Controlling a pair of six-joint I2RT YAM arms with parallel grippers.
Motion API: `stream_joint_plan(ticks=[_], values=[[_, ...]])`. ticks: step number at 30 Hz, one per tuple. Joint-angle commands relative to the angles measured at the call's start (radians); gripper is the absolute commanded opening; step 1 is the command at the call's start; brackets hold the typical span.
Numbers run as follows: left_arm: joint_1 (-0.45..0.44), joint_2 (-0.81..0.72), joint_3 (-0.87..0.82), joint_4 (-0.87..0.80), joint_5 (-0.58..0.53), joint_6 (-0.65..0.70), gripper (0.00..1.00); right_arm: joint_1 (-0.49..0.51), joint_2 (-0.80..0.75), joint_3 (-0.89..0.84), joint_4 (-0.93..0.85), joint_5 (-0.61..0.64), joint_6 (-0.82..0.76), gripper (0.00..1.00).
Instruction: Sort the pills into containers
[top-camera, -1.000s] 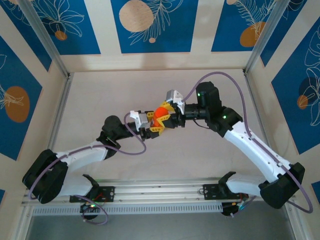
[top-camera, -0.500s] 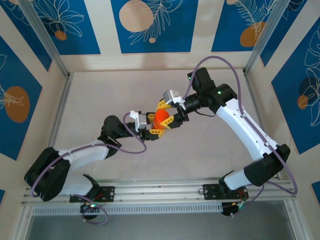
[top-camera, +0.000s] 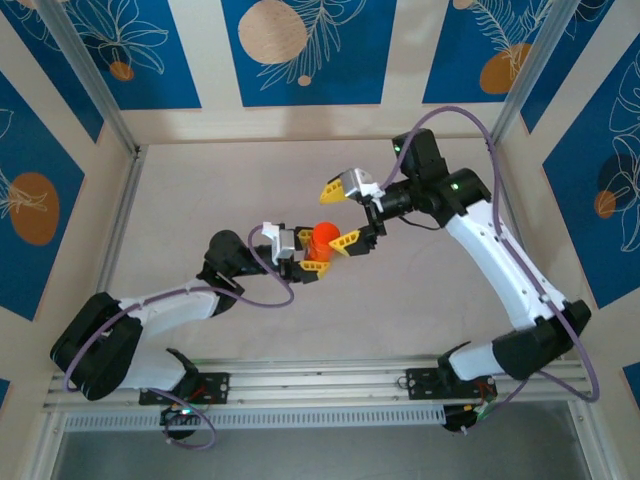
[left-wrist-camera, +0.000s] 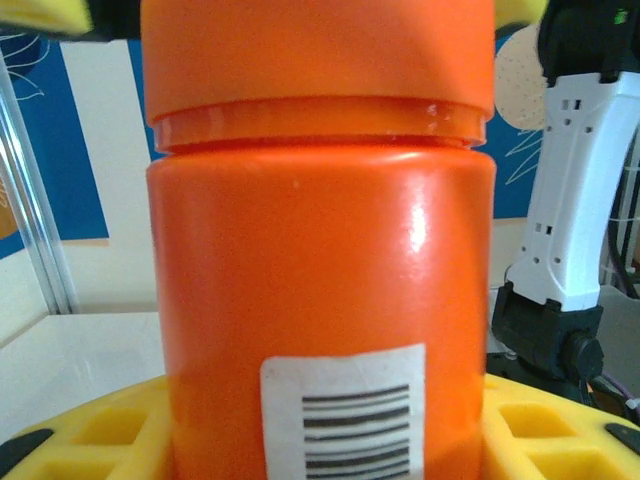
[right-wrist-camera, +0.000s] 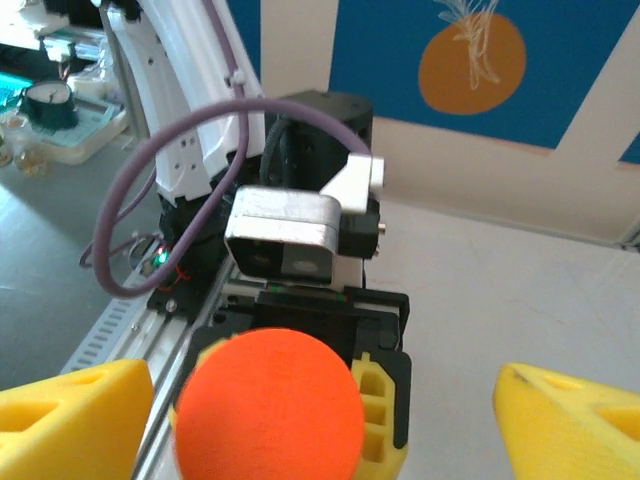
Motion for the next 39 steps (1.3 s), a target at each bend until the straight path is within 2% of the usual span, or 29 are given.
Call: stream_joint_plan(ticks=[1,4,6,8,12,15,22,39], values=[[-0.008,-0.011,0.006,0.020,-0.046,0.041,0.00,0.010,-0.114,-0.100,0.219,0.056,0.281,0.90],[-0.008,-0.026,0.000,-0.013,-0.110,0.065,0.00,0.057,-0.191,-0.208,0.414,0.249,0.539,0.92],[-0.008,-0.030,-0.004,-0.028,-0.130,0.080,0.00,0.102,-0.211,-0.243,0.475,0.388,0.684,0.92],[-0.007,-0.026,-0.004,-0.024,-0.147,0.078,0.00,0.160,-0.216,-0.256,0.502,0.592,0.814,0.91],[-0.008,-0.025,-0.012,-0.003,-0.172,0.070,0.00,0.268,-0.230,-0.258,0.477,0.963,0.956,0.87],[-0.008,-0.034,-0.014,-0.016,-0.185,0.080,0.00,0.320,-0.257,-0.287,0.493,1.118,1.025,0.86],[-0.007,-0.049,-0.014,-0.029,-0.197,0.089,0.00,0.372,-0.217,-0.266,0.430,1.185,1.085,0.86],[-0.008,-0.061,-0.010,-0.077,-0.222,0.109,0.00,0.425,-0.229,-0.276,0.432,1.170,1.086,0.86]])
